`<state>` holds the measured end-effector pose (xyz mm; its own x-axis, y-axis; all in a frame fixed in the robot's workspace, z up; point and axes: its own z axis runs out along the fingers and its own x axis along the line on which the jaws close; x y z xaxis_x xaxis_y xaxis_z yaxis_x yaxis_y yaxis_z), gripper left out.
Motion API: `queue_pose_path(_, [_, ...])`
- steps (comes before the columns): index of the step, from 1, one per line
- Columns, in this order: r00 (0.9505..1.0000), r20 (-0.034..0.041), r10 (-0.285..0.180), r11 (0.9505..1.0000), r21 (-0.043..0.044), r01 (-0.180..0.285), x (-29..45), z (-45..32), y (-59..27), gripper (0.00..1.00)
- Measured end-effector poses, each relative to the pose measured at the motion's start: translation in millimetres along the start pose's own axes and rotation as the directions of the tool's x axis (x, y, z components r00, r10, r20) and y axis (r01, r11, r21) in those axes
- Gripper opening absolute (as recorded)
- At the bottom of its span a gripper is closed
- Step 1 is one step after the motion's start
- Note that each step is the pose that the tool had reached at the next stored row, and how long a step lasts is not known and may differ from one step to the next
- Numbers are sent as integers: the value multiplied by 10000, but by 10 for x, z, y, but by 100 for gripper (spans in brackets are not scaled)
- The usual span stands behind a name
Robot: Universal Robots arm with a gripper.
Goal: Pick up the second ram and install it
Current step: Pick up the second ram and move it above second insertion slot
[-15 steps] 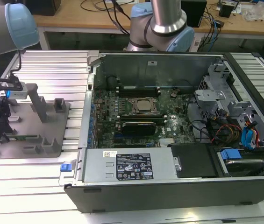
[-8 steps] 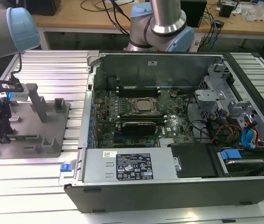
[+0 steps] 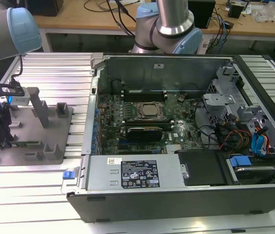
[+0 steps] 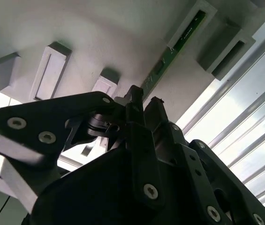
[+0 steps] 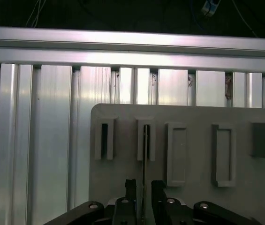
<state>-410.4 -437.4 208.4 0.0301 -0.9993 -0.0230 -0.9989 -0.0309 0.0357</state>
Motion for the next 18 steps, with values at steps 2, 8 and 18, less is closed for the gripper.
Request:
queue_pose_path(2, [10000,2,-1,10000,2,1,0,-5,0,25])
queue_pose_path(8, [10000,0,0,10000,0,0,0,-9,0,16])
queue_pose_path(18, [10000,0,0,10000,1,0,0,-15,0,9])
